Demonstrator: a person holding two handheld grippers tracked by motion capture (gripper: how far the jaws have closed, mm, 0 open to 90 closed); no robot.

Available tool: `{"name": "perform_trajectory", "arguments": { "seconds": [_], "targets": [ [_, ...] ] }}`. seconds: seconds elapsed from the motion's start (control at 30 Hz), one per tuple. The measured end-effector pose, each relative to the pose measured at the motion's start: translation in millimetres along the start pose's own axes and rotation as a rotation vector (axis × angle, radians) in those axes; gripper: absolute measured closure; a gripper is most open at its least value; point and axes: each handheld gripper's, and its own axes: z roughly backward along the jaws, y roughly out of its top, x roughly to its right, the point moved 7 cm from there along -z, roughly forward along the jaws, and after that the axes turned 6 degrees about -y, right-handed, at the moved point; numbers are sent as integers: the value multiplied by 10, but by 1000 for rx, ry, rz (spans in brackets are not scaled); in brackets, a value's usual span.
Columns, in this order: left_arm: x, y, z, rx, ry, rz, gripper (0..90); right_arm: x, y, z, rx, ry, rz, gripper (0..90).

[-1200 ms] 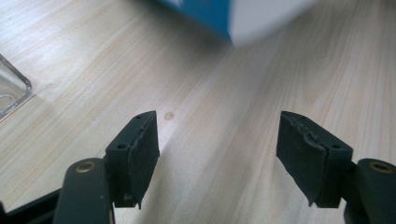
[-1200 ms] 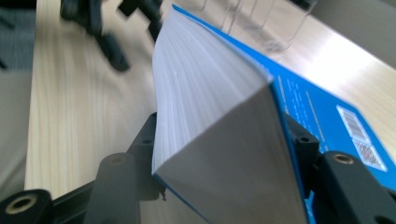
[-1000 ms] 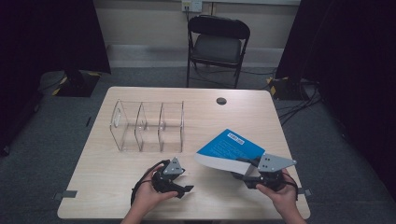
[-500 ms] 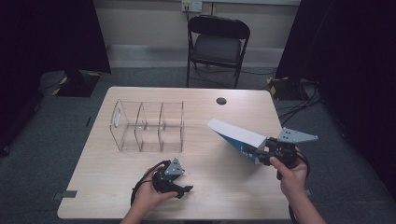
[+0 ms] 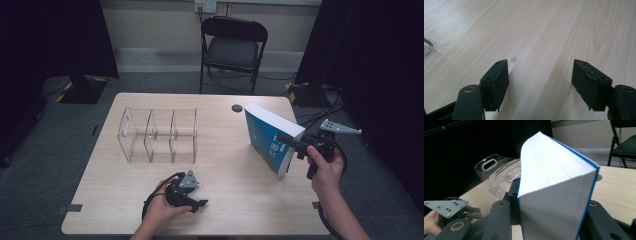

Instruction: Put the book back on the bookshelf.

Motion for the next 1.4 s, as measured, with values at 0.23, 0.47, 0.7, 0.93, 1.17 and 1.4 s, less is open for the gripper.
{"name": "perform_trajectory", "arguments": {
  "seconds": [0.23,0.47,0.7,0.93,1.17,1.4],
  "targets": [
    [10,-36,0,-5,10,4,297,114,80,49,0,-65,18,599],
    [17,-48,5,9,6,18,294,225,76,143,1,-125,15,594],
    [9,-52,4,-11,18,-16,277,116,116,101,-47,-241,176,454],
    [17,-55,-1,10,16,-12,277,116,-2,-8,-123,-352,254,559],
    [10,-71,11,7,18,-24,277,105,-15,0,-106,-377,237,580],
    [14,-82,8,32,17,-18,273,88,-138,-41,-129,-469,299,513]
  ]
}}
